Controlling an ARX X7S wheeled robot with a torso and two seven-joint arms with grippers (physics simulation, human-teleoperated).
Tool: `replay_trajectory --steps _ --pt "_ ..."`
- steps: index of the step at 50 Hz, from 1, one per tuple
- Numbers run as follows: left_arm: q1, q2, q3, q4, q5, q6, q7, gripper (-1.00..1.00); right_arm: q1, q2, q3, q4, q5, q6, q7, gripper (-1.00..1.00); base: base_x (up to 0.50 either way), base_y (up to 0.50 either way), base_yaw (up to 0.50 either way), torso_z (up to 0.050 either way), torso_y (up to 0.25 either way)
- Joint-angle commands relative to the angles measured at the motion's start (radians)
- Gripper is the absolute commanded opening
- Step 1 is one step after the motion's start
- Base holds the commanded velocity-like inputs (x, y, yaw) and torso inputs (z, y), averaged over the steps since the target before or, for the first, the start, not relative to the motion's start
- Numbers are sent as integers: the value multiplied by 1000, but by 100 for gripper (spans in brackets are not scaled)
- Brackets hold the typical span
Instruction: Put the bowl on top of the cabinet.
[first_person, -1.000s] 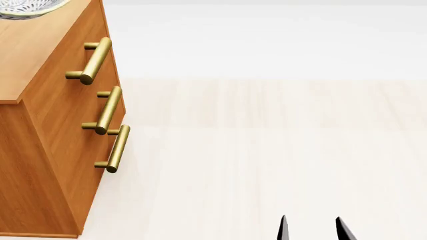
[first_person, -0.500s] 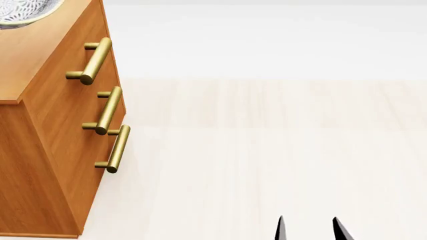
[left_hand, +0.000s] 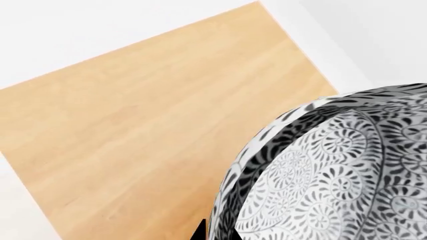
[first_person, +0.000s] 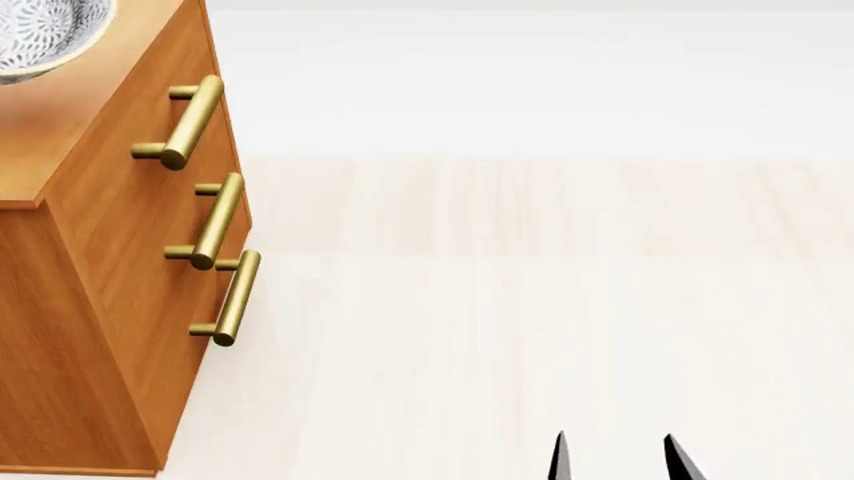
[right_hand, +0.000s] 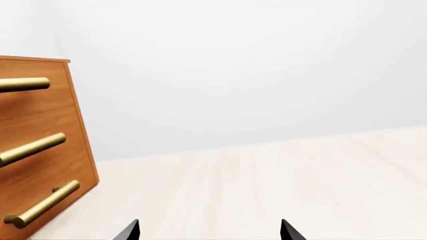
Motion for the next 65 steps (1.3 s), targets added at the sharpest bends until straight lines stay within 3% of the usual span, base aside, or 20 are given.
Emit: replay_trajectory --steps 1,42,43,65 --pt "19 -9 -2 0 -12 15 16 -100 5 -3 -3 10 -4 0 2 100 0 0 0 0 0" --pt "42 -25 45 1 -4 20 45 -100 19 -9 -14 34 -6 0 -2 100 0 0 0 0 0" --pt "41 -24 50 1 -3 19 45 100 19 -9 -15 34 -6 0 -2 100 0 0 0 0 0" --pt "31 -22 82 1 -7 7 55 100 20 -8 -18 36 -4 -1 -2 100 0 0 0 0 0"
